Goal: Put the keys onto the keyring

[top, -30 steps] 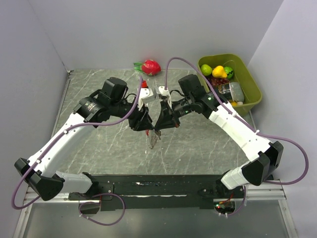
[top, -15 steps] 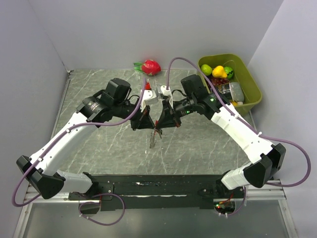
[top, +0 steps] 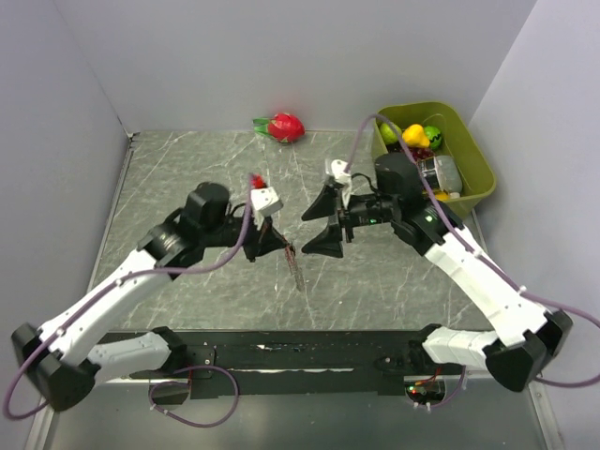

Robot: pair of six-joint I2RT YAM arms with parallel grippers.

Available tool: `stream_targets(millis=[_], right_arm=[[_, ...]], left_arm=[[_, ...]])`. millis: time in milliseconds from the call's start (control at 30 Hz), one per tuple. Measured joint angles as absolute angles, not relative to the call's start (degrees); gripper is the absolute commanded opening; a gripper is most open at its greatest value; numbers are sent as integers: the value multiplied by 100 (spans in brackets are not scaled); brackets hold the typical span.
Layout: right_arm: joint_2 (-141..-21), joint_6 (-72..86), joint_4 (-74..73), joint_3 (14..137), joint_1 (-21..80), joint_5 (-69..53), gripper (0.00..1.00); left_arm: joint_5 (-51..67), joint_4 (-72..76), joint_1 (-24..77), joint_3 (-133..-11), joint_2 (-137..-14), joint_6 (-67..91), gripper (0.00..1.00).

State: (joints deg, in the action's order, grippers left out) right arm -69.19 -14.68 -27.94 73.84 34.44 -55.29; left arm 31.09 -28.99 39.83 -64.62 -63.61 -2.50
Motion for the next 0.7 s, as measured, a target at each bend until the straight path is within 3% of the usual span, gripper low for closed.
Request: stream_targets(millis=[267,433,633,700], right_arm=[[-6508,-582,-1256,6744,3159,-5787,84],[-6650,-152,-703,6602,3162,-6036,79],[-6700,211,-152,6602,3203,-6361,69],[-6700,255,-47,6602,3240,-6455,58]], left_arm=[[2759,401,3983,-4383,-4547,725,1],[3072,1743,3986,-3933,-4318,1068,1],[3433,2460,3986,-3918,-4576,1306,1],[3496,2528,3986,-3918,-4650,1330,1]])
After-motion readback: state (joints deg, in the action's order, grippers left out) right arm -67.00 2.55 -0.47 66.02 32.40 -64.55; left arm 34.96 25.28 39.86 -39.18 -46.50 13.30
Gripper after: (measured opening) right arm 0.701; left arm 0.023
